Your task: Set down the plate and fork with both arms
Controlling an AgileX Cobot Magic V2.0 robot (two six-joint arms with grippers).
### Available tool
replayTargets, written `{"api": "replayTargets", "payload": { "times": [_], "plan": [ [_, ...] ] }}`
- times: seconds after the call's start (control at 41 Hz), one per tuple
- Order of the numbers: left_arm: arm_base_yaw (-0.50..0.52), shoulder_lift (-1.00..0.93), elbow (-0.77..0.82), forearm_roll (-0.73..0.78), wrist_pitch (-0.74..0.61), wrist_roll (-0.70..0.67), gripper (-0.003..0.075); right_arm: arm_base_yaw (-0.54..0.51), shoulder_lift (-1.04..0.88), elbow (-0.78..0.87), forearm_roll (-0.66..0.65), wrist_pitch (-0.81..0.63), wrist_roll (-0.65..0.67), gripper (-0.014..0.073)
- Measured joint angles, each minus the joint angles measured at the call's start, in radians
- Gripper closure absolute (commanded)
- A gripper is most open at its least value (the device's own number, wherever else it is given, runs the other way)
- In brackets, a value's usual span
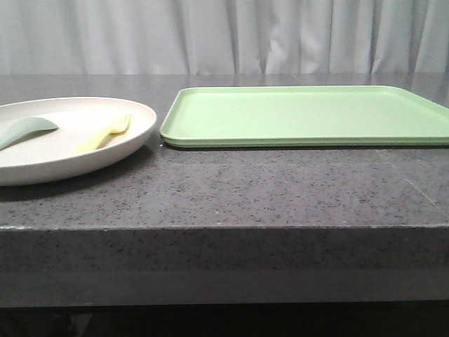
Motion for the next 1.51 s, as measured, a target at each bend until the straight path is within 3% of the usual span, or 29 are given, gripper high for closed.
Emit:
{"api": "replayTargets", "payload": {
  "times": [1.242, 1.51],
  "plan": [
    [0.0, 0.0, 0.0, 0.0, -0.001, 0.0, 0.0738, 0.0, 0.0, 0.0, 0.0, 0.0, 0.0, 0.0571],
    [0.0, 0.0, 0.0, 0.0, -0.149, 0.0, 0.0738, 0.0, 0.0, 0.0, 0.0, -0.07, 0.0, 0.0571]
  ]
}}
